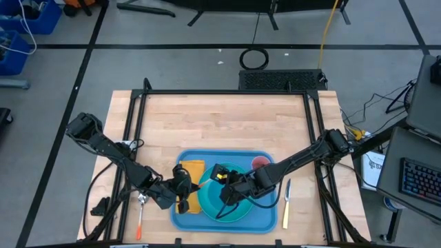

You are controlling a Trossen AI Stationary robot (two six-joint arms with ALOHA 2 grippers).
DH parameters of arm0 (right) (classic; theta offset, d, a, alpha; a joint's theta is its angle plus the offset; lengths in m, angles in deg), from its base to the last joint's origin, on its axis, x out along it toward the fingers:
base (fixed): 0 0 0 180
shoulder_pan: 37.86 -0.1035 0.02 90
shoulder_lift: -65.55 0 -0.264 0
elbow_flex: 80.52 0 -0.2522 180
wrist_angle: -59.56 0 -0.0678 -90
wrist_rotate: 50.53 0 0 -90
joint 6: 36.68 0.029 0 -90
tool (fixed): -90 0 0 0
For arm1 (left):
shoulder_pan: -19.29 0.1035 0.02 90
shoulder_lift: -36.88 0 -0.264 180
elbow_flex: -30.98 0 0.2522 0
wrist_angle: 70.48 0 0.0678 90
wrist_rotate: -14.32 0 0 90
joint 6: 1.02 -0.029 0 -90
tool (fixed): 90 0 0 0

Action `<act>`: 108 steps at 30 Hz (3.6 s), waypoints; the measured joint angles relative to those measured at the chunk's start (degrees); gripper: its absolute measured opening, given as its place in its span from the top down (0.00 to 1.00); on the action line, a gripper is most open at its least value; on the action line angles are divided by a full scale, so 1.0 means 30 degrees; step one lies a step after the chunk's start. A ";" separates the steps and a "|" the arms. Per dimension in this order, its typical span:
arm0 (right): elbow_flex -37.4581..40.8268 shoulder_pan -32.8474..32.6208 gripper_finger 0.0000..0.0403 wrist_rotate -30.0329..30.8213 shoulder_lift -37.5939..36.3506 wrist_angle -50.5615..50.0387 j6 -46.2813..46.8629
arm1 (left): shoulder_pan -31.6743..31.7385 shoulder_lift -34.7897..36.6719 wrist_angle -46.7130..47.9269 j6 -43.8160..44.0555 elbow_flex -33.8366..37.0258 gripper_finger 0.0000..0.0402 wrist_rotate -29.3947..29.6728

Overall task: Set up tray
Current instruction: Put the orange fork on top of the yellow napkin to the left of the light blue plate

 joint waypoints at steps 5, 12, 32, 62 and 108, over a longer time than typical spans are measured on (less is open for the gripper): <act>0.0000 -0.0055 0.99 -0.0047 0.0000 0.0075 0.0016 | -0.0014 -0.0002 0.0305 0.0270 0.0000 0.98 0.0685; 0.0000 -0.0048 0.93 0.0492 0.0000 0.0695 0.0044 | -0.0129 -0.0007 0.0749 0.1645 -0.0018 0.98 0.1861; 0.0007 0.0012 0.54 0.3272 0.0044 0.4033 0.0120 | -0.0493 0.0022 0.1900 0.3480 -0.0117 0.99 0.4006; 0.0007 -0.0288 0.50 0.8403 -0.1032 0.0979 0.7243 | -0.5521 -0.0020 0.4615 1.4908 -0.0073 0.99 0.9089; 1.3219 -0.0721 0.50 0.8361 -0.7723 1.9611 0.0947 | -0.8408 -0.7133 -0.0734 3.1219 -0.0044 0.99 1.0889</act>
